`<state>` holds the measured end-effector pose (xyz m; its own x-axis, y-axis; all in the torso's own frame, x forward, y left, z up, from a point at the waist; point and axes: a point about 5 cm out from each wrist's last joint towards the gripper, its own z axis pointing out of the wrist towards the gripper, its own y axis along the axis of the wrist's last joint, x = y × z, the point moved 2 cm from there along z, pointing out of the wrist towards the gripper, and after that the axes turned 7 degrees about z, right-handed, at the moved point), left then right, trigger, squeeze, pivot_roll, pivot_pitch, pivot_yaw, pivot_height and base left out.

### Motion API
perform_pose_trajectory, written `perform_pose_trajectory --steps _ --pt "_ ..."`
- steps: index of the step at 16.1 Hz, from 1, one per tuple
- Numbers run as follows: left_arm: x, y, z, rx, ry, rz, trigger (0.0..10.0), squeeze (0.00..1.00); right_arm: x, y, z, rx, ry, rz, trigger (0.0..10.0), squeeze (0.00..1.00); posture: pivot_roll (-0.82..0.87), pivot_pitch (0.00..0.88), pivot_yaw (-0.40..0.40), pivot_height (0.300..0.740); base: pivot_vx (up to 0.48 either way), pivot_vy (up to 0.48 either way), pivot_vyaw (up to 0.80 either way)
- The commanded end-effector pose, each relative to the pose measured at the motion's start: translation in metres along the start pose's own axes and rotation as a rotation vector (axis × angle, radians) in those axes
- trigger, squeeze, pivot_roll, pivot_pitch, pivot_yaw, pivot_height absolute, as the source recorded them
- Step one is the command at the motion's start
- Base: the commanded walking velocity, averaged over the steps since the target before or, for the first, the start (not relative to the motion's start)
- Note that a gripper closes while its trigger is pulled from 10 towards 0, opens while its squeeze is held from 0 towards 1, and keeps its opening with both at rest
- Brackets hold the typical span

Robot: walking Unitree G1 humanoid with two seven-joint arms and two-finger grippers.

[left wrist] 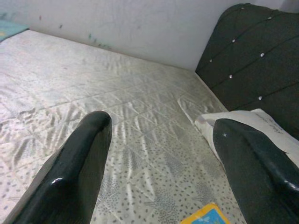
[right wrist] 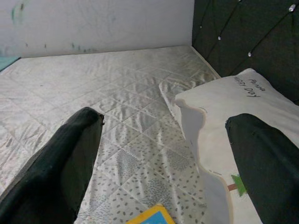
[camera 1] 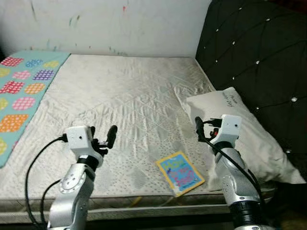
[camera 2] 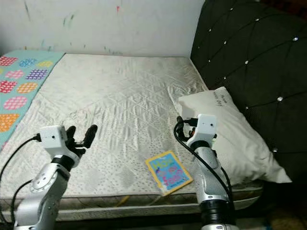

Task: Clean up the room

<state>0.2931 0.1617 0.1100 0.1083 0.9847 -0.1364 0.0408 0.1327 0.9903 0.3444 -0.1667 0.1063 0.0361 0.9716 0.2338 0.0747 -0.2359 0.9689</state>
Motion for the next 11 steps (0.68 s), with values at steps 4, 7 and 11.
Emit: perform_pose_trajectory --steps 4,7,11 --pt "-0.0062 0.0003 0.0000 -0.005 -0.015 -0.005 10.0 0.00 -0.0064 0.0044 0.0023 -0.008 -0.009 -0.017 10.0 0.00 -0.02 0.000 -0.033 0.740 0.000 -0.480 0.00" --pt "-0.0066 0.0004 0.0001 -0.004 -0.014 -0.009 10.0 0.00 -0.0065 0.0036 0.0018 -0.005 -0.008 -0.019 10.0 0.00 -0.02 0.000 -0.032 0.740 0.000 -0.451 0.00" --pt "-0.0041 0.0021 -0.0002 -0.022 -0.004 -0.040 10.0 0.00 -0.0085 0.0026 0.0012 -0.002 -0.012 -0.024 10.0 0.00 -0.03 0.000 -0.035 0.740 0.000 -0.084 0.00"
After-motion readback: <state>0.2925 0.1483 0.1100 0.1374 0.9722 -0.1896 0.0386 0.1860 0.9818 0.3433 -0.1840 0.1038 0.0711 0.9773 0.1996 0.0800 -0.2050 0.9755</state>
